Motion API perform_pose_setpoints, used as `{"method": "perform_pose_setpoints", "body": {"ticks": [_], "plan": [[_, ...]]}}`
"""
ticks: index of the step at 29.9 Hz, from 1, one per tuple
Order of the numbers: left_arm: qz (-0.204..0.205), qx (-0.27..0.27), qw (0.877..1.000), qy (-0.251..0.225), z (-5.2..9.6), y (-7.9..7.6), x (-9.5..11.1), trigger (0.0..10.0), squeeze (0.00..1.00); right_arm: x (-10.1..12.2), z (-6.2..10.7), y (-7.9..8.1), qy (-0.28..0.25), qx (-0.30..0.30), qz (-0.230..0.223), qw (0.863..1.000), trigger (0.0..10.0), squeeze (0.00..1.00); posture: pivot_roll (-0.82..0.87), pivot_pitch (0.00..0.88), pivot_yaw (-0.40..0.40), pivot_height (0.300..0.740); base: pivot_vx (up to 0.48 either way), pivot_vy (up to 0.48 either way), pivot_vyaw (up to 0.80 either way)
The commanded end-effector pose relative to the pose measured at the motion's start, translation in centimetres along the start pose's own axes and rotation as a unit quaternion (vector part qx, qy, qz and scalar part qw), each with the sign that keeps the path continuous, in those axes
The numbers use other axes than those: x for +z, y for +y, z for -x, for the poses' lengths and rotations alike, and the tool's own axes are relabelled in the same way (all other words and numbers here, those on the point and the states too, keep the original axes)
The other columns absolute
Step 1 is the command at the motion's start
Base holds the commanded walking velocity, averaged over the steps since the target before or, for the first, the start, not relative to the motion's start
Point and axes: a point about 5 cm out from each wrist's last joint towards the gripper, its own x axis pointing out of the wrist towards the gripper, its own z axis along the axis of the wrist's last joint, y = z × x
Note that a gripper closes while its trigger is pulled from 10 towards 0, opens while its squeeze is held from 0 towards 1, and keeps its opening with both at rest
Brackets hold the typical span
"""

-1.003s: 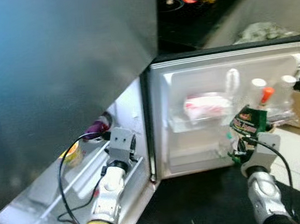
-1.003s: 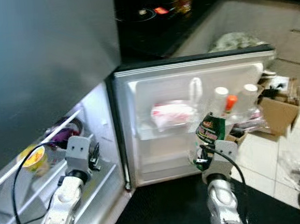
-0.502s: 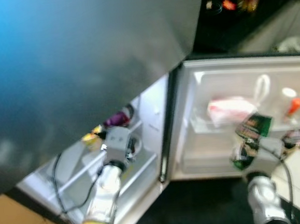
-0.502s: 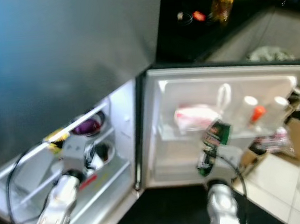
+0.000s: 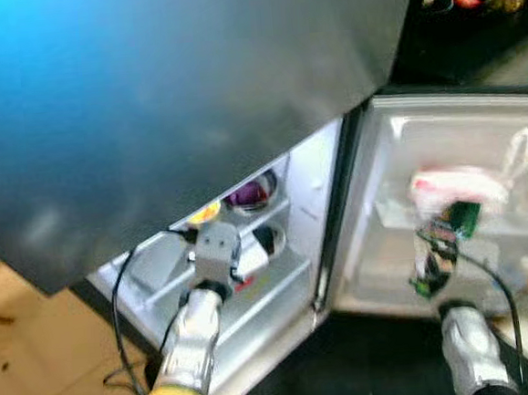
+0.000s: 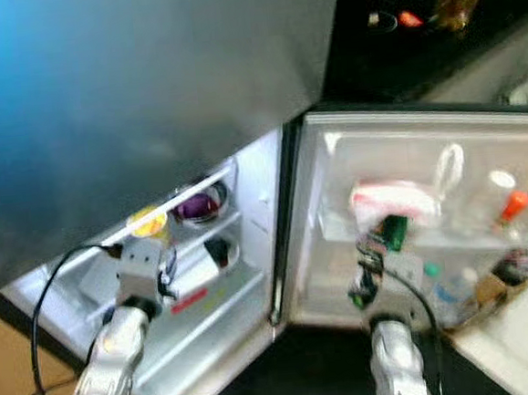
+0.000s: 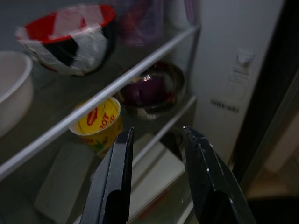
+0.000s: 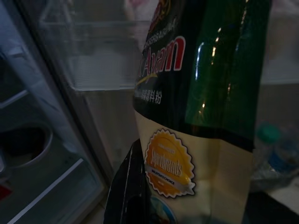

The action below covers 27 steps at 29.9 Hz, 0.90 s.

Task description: Restocking fridge

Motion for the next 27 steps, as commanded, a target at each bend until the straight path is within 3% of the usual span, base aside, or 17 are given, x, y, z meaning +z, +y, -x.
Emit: {"method": "perform_pose_setpoints", "body": {"ticks": [1,12,13,14,15,16,20,23,27], "plan": [[0.000,0.007,1.000,0.024,0.5,0.4,-1.1,10.0,0.00,1.9,-0.6,1.0,-0.040,0.022,0.006,0.999,10.0,0.00,-0.03,0.016,-0.064,0.740,0.000,0.000,0.80],[0.002,0.007,0.999,0.032,0.6,0.2,-1.4,10.0,0.00,1.8,-0.7,1.0,-0.038,0.023,0.008,0.999,10.0,0.00,-0.03,0.020,-0.066,0.740,0.000,0.000,0.80],[0.026,0.001,0.998,0.061,1.1,-0.1,-2.7,10.0,0.00,1.8,-0.6,1.0,-0.037,0.022,0.009,0.999,10.0,0.00,-0.03,0.021,-0.064,0.740,0.000,0.000,0.80],[0.026,0.001,0.998,0.061,1.1,-0.1,-2.7,10.0,0.00,1.8,-0.6,1.0,-0.037,0.022,0.009,0.999,10.0,0.00,-0.03,0.021,-0.064,0.740,0.000,0.000,0.80],[0.047,-0.009,0.994,0.097,1.8,-0.5,-4.3,10.0,0.00,1.7,-0.6,0.9,-0.036,0.021,0.009,0.999,10.0,0.00,-0.03,0.021,-0.062,0.740,0.000,0.000,0.80],[0.047,-0.009,0.994,0.097,1.8,-0.5,-4.3,10.0,0.00,1.7,-0.6,0.9,-0.036,0.021,0.009,0.999,10.0,0.00,-0.03,0.021,-0.062,0.740,0.000,0.000,0.80],[0.014,-0.025,0.973,0.227,7.1,-0.4,-10.7,10.0,0.00,1.6,-0.6,0.9,-0.036,0.018,0.008,0.999,10.0,0.00,-0.03,0.027,-0.056,0.740,0.000,0.000,0.80],[-0.001,-0.046,0.953,0.298,10.7,-0.4,-13.7,10.0,0.00,1.4,-0.5,0.8,-0.034,0.017,0.009,0.999,10.0,0.00,-0.02,0.030,-0.055,0.740,0.000,0.000,0.80],[-0.004,-0.052,0.942,0.331,12.4,-0.2,-14.9,10.0,0.00,1.3,-0.4,0.8,-0.032,0.017,0.009,0.999,10.0,0.00,-0.02,0.032,-0.055,0.740,0.000,0.000,0.80]]}}
